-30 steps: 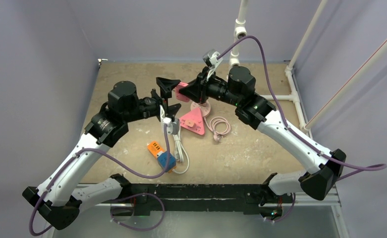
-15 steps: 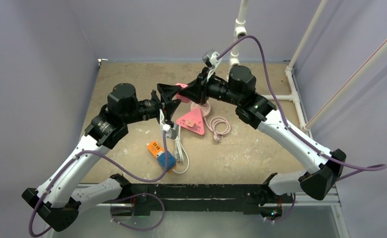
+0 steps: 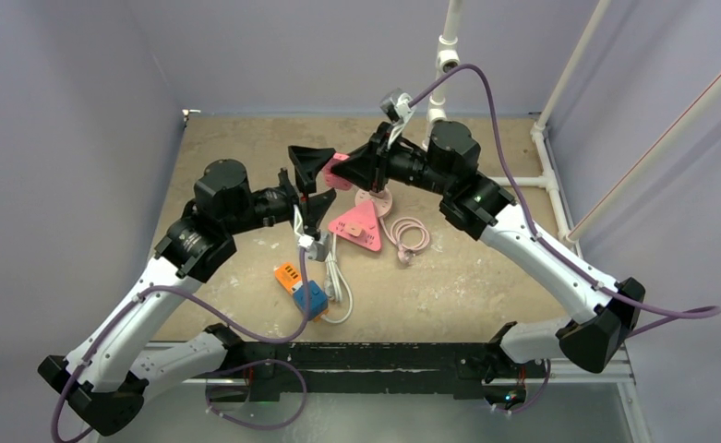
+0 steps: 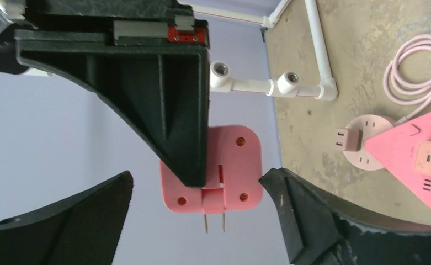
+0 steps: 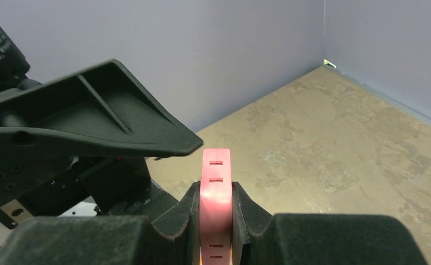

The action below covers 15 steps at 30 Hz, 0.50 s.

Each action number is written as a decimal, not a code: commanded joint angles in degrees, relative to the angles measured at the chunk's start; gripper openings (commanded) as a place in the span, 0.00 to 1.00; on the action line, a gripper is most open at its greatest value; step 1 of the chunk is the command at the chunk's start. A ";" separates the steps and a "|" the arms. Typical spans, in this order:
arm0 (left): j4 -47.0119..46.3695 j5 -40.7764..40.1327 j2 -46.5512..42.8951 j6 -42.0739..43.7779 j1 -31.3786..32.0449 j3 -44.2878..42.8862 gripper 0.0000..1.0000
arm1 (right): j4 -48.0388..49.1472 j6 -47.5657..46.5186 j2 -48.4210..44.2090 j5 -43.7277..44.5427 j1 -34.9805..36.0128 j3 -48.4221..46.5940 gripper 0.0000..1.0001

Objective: Insert the plug

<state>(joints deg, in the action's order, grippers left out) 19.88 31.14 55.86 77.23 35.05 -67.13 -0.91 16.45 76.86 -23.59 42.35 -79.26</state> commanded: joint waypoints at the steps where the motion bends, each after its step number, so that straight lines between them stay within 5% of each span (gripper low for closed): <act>1: -0.95 -1.62 -2.03 0.05 0.00 2.90 0.99 | 2.61 1.67 -2.07 -2.71 0.87 -1.50 0.00; 10: -3.78 -2.09 -2.24 0.12 0.02 3.90 0.97 | 1.76 1.33 -2.66 -2.50 0.84 -1.51 0.00; 15: -4.05 -0.34 -0.75 -0.45 0.00 1.45 0.63 | 1.38 1.14 -2.79 -2.27 0.82 -1.07 0.00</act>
<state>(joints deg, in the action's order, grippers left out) 17.98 28.95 54.24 77.12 35.00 -63.75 -0.89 17.32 76.42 -25.08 43.03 -79.26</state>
